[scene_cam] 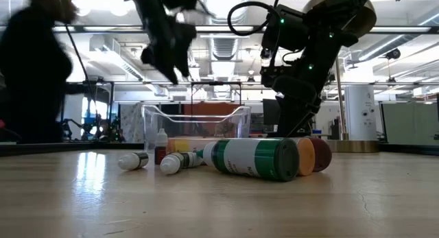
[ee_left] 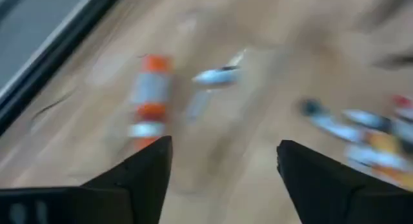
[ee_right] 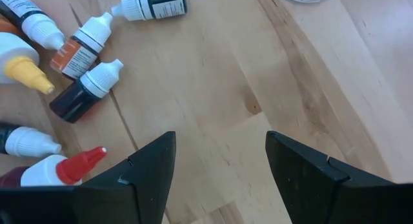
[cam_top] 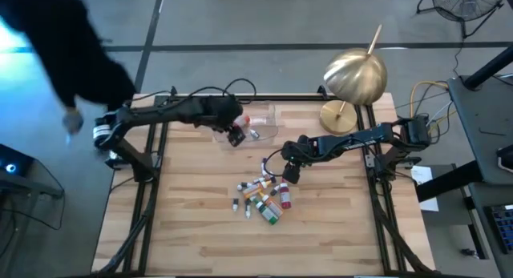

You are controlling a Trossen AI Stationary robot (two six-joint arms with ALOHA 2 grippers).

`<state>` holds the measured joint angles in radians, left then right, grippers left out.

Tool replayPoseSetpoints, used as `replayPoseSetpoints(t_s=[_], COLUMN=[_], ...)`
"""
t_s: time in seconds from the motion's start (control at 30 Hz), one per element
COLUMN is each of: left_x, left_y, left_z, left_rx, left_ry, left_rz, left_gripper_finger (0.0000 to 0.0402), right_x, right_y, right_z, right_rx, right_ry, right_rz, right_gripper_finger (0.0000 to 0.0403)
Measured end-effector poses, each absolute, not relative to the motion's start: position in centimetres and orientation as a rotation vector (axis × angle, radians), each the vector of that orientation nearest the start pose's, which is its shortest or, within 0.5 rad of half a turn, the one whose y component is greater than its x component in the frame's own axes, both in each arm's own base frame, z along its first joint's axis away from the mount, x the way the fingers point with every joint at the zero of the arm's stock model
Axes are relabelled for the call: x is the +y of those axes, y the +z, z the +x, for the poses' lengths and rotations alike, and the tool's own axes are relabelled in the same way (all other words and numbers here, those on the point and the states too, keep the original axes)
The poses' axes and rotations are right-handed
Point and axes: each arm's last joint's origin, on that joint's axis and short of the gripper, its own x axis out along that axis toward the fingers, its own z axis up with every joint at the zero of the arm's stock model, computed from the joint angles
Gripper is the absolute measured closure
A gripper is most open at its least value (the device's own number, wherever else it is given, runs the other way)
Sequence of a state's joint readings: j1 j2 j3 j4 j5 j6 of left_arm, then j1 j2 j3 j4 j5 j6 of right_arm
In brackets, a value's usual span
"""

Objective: Pick & Place food coloring
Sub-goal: Put the large orange food coloring bottle into the transparent bin, then put the small red food coloring bottle into the transparent bin

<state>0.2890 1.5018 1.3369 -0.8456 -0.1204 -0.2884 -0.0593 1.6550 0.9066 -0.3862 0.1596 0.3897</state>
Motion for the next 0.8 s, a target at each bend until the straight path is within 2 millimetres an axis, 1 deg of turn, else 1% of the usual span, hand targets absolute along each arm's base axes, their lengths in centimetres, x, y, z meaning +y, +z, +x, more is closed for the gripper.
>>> replayPoseSetpoints(t_s=[0.07,0.17,0.3,0.37,0.43,0.53,0.67,0.8], left_x=[7.0,3.8,-0.5,-2.6,-4.4,-6.1,-7.0,-7.0], left_y=[31.6,32.7,32.7,31.8,30.3,27.9,25.0,23.1], left_z=[28.8,28.4,27.9,28.2,28.3,28.7,29.0,29.6], left_rx=[0.930,0.912,0.917,0.938,0.976,1.021,1.097,1.126], left_ry=[0.348,0.209,0.067,0.019,-0.022,-0.078,-0.106,-0.059], left_rz=[-0.305,-0.233,-0.144,-0.126,-0.082,-0.014,0.034,0.077], left_gripper_finger=[0.0139,0.0136,0.0137,0.0137,0.0137,0.0136,0.0136,0.0136], right_x=[-2.3,-2.3,-2.3,-2.3,-2.3,-2.2,-1.7,-0.6], right_y=[15.7,15.7,15.7,15.8,15.8,15.9,16.1,16.3], right_z=[30.2,30.3,30.3,30.4,30.5,30.6,30.8,30.9], right_rx=[1.080,1.082,1.086,1.079,1.069,1.066,1.058,1.061], right_ry=[-0.412,-0.398,-0.355,-0.337,-0.327,-0.323,-0.324,-0.342], right_rz=[0.288,0.268,0.205,0.177,0.166,0.169,0.257,0.341], right_gripper_finger=[0.0170,0.0170,0.0170,0.0170,0.0170,0.0170,0.0170,0.0170])
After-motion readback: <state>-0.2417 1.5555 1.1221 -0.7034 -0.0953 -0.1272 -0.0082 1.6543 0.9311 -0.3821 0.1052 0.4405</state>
